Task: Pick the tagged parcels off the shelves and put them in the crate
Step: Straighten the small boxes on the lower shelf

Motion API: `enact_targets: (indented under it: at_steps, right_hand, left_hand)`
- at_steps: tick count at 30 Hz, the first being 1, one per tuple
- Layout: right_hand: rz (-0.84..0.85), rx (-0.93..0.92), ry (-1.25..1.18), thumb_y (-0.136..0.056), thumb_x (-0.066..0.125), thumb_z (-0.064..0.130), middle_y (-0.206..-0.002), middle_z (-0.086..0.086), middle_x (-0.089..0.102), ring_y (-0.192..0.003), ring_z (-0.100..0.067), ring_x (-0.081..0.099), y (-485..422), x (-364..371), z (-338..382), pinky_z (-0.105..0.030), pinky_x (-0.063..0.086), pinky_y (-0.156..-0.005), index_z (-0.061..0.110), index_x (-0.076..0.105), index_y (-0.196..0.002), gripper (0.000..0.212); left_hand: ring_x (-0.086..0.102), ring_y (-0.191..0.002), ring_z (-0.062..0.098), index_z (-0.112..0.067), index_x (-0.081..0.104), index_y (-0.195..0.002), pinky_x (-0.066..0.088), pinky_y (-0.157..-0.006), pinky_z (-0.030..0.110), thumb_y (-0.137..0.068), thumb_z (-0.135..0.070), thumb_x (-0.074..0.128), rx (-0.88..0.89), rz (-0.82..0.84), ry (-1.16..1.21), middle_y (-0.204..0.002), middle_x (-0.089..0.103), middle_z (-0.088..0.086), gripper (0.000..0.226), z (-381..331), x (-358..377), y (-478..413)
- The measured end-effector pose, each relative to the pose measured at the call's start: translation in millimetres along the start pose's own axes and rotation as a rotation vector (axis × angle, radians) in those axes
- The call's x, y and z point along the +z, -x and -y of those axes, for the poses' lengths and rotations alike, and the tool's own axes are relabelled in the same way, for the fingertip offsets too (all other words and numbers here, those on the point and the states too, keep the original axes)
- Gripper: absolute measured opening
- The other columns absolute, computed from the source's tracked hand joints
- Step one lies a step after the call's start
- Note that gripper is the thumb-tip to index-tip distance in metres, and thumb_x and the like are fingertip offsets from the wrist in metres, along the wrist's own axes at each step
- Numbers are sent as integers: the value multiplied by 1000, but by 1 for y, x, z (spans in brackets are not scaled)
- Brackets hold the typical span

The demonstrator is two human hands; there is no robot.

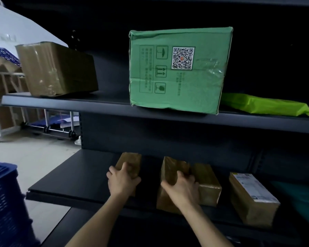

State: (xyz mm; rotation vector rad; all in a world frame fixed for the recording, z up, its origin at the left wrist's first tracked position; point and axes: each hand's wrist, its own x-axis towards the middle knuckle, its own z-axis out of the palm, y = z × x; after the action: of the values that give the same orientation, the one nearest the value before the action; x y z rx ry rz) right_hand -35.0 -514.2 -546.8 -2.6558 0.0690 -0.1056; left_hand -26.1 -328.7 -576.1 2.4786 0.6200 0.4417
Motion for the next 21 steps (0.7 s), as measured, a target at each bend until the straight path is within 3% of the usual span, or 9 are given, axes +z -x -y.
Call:
enact_targets:
  at_steps: [4,6,8,11,14,17,21]
  right_hand:
    - [15,-3,-298,-80,56,57,-135,-13,43,-124,-33,40,6,2,-1,-37,41,-96,21,40,-137,70]
    - [26,1,-486,-82,58,49,-134,-12,46,-122,-29,43,8,7,2,-36,42,-96,19,43,-135,62]
    - [38,10,-615,-85,58,45,-132,-12,49,-118,-28,48,10,15,6,-33,43,-93,16,47,-132,56]
    - [39,63,-698,-89,52,44,-128,-14,53,-112,-30,53,11,23,7,-28,42,-84,14,51,-127,48]
    - [26,99,-684,-95,41,41,-122,-15,58,-108,-33,54,9,24,0,-37,46,-90,14,54,-122,41]
    - [18,104,-635,-98,37,36,-133,-12,54,-117,-30,52,11,26,-10,-32,42,-92,12,48,-132,43]
    - [26,100,-547,-99,37,33,-140,-11,47,-125,-29,47,11,31,-18,-30,41,-90,12,39,-139,46]
  left_hand:
    - [35,-115,36,-26,47,-119,45,-94,44,-67,-39,70,188,-107,-224,-132,31,18,58,27,-20,10]
    - [47,-107,39,-25,59,-107,50,-85,48,-58,-32,79,304,-165,-394,-122,46,21,54,33,-30,18]
    - [61,-85,40,-23,69,-83,56,-66,46,-37,-27,88,406,-195,-544,-100,61,22,50,36,-38,25]
    - [65,-78,36,-23,71,-71,57,-64,41,-27,-33,90,550,-185,-632,-97,67,19,49,41,-38,35]
    - [68,-81,31,-27,74,-77,59,-70,38,-23,-39,90,633,-125,-641,-98,70,14,58,48,-30,45]
    - [70,-89,28,-29,74,-96,58,-77,38,-24,-42,88,645,-90,-565,-100,71,12,75,51,-25,54]
    - [66,-106,29,-19,63,-121,51,-90,45,-45,-41,88,622,-125,-396,-114,69,10,84,61,-29,59]
